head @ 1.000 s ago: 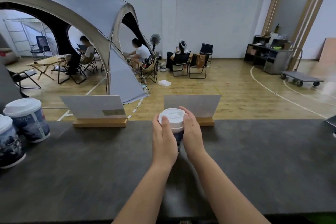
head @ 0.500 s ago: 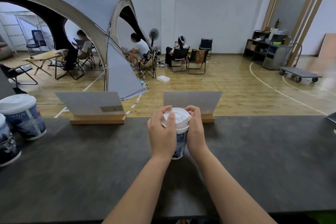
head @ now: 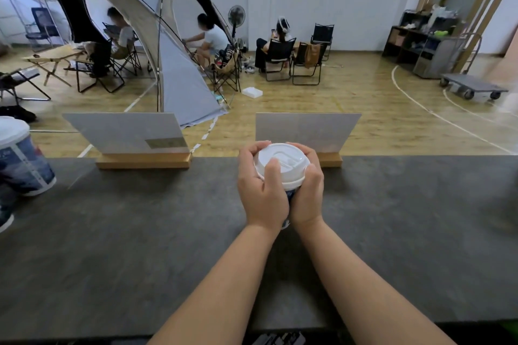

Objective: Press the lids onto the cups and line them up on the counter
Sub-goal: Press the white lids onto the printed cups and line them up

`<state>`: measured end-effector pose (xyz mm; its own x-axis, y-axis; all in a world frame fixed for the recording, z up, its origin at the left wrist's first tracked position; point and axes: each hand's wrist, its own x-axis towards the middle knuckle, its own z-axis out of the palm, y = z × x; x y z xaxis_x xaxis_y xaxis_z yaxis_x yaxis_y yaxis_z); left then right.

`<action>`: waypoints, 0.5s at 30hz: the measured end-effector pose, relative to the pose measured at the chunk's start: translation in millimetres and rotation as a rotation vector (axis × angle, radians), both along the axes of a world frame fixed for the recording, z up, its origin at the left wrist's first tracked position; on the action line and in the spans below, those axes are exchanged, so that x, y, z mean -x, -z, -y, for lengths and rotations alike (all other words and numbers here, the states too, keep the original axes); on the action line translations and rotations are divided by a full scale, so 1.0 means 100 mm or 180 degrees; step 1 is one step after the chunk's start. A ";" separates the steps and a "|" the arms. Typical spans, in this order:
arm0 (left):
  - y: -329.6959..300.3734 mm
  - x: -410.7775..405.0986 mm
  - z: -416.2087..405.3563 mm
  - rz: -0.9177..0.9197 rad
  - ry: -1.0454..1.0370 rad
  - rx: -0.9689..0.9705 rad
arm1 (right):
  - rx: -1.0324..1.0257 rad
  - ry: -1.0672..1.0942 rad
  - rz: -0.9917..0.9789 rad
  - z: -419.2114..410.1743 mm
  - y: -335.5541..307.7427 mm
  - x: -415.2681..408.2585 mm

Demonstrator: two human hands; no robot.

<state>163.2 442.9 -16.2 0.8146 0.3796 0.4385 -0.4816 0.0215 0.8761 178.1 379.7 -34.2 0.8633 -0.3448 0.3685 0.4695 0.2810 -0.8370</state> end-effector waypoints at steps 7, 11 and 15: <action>0.00 -0.08 -0.09 -0.0163 0.0275 -0.0108 | 0.0027 0.0322 -0.0143 -0.07 -0.05 0.04; -0.01 -0.15 -0.26 0.0013 0.0456 -0.0694 | 0.0136 0.0659 -0.0238 -0.01 -0.11 0.11; -0.06 -0.13 -0.38 -0.0050 0.0532 -0.1235 | 0.0632 0.0503 -0.0381 0.15 -0.20 0.10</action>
<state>176.2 481.3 -10.7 0.8588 0.0508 0.5098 -0.4859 -0.2348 0.8419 168.0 364.5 -13.8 0.8460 -0.4099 0.3409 0.3888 0.0369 -0.9206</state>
